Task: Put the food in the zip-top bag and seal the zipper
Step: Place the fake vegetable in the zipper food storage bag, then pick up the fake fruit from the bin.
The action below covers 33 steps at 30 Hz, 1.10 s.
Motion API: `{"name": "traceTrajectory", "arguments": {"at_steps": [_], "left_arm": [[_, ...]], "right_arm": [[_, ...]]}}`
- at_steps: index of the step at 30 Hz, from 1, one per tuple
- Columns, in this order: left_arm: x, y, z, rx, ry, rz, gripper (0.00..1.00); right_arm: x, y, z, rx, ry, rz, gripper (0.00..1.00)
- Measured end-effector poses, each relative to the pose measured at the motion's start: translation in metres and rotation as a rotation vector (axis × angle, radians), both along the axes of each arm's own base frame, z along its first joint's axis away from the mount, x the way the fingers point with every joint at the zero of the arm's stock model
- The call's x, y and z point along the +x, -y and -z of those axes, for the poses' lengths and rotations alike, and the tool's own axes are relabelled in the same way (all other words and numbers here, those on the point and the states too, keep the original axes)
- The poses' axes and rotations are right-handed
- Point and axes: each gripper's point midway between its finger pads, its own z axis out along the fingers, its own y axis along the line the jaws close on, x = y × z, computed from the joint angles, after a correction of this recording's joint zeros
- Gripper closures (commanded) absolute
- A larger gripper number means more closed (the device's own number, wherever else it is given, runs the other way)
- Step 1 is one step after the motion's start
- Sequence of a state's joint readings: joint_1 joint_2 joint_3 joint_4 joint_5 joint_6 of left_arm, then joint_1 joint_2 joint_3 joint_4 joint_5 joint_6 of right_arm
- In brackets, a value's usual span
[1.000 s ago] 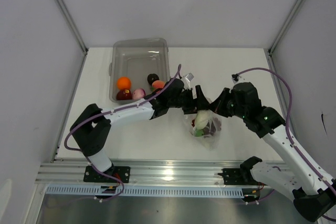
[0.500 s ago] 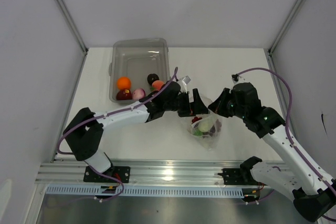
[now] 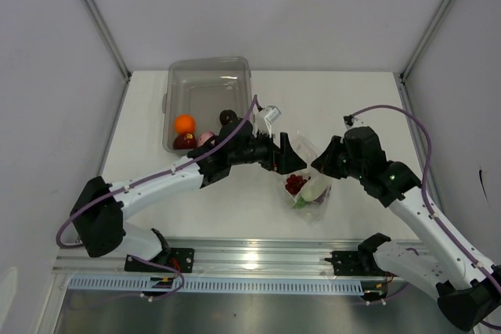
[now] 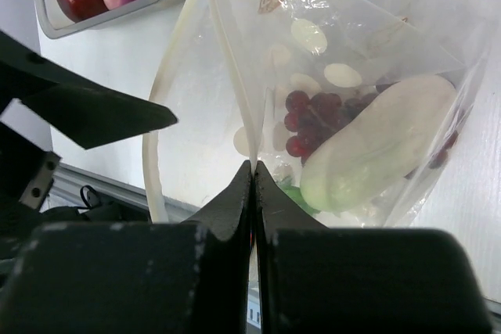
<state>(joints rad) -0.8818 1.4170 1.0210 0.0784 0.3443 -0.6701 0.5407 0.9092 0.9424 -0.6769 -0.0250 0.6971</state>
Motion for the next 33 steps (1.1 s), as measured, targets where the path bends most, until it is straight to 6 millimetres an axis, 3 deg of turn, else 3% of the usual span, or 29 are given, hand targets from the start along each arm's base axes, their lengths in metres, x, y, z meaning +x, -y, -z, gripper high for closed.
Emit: {"name": "traceTrajectory", "arguments": {"at_steps": [4, 7, 13, 17, 23, 28, 33], "left_arm": [[0.003, -0.010, -0.012, 0.020, 0.097, 0.002, 0.00], [0.014, -0.023, -0.027, 0.041, 0.156, -0.033, 0.01], [0.076, -0.080, -0.047, 0.113, 0.208, -0.243, 0.00], [0.115, -0.129, -0.036, 0.179, 0.167, -0.404, 0.01], [0.165, -0.200, -0.004, 0.290, 0.025, -0.624, 0.01], [0.206, -0.247, 0.019, 0.400, -0.094, -0.784, 0.00], [0.241, -0.281, 0.030, 0.507, -0.159, -0.888, 0.01]], "right_arm": [[-0.001, 0.001, 0.002, -0.008, 0.000, -0.006, 1.00], [-0.001, 0.001, 0.004, -0.017, 0.000, -0.012, 1.00], [-0.002, 0.002, 0.006, -0.032, 0.002, -0.023, 1.00], [-0.002, 0.003, 0.007, -0.041, 0.006, -0.032, 1.00], [-0.002, 0.002, 0.011, -0.060, 0.004, -0.051, 1.00], [0.000, 0.002, 0.016, -0.080, -0.004, -0.063, 1.00], [0.001, 0.002, 0.019, -0.096, -0.010, -0.072, 1.00]]}}
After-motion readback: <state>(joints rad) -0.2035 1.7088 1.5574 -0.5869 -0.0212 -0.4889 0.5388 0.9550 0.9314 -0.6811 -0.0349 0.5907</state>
